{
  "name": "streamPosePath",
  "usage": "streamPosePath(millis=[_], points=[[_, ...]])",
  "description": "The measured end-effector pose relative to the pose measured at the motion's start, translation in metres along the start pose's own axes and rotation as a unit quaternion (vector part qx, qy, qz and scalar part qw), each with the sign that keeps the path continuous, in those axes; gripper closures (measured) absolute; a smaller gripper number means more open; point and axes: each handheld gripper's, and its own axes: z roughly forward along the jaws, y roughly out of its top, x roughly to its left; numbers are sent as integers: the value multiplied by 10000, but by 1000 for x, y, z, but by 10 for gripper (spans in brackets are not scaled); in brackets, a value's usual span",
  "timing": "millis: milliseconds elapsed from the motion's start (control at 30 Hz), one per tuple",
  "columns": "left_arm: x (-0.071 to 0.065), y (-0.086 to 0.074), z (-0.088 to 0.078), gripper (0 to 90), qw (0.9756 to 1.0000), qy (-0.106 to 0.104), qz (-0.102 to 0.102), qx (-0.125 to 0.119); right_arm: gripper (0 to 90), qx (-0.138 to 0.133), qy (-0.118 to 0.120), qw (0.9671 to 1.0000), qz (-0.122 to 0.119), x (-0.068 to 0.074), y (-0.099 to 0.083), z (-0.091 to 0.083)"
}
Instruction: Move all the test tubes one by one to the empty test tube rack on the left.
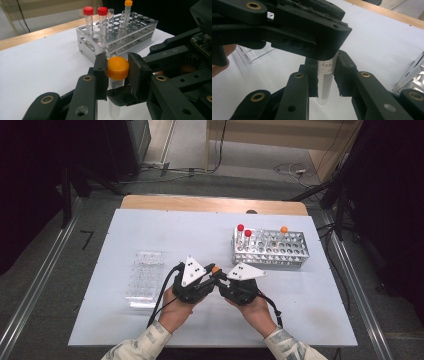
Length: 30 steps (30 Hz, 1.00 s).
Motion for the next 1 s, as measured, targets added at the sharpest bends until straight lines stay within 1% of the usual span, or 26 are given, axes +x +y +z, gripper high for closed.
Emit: streamPosePath(millis=[67, 100, 167, 233, 267, 300, 367, 400, 467, 567, 667, 767, 800, 900, 1000], points=[[0, 1, 0, 704, 10000, 0, -9, 16, 708, -11, 2, 10000, 8, 0, 0, 0], [1, 2, 1, 704, 10000, -14, -22, 18, 673, -30, 13, 10000, 20, -1, 0, -1], [2, 2, 1, 704, 10000, -39, -19, 35, 555, -34, 108, 9999, 69, -2, 1, -1], [5, 3, 1, 704, 9999, -62, -66, 61, 475, -47, 242, 9996, 120, -3, 1, -1], [6, 3, 0, 704, 9999, -51, -84, 45, 434, -38, 254, 9996, 125, -4, 1, -2], [6, 3, 0, 704, 9999, -51, -84, 45, 434, -38, 254, 9996, 125, -4, 1, -2], [13, 5, -4, 704, 9999, -4, -137, -2, 368, -8, 289, 9994, 166, -8, 0, -3], [13, 5, -4, 704, 9999, -4, -137, -2, 345, -3, 285, 9994, 205, -8, 0, -3], [18, 8, -9, 703, 9998, 42, -202, -69, 332, 14, 289, 9994, 193, -10, -1, -4], [29, 11, -16, 703, 9995, 120, -295, -78, 300, 13, 366, 9990, 270, -12, -2, -6], [42, 15, -24, 703, 9986, 251, -433, -144, 296, -11, 387, 9988, 289, -14, -3, -7], [53, 19, -32, 703, 9975, 396, -542, -231, 263, 24, 390, 9986, 349, -16, -3, -9], [57, 20, -35, 703, 9971, 408, -585, -262, 263, 24, 390, 9986, 349, -16, -3, -9], [65, 23, -42, 703, 9963, 493, -637, -313, 248, 44, 400, 9984, 399, -17, -4, -8], [73, 26, -48, 703, 9952, 628, -675, -341, 236, 74, 404, 9982, 448, -19, -5, -8]])
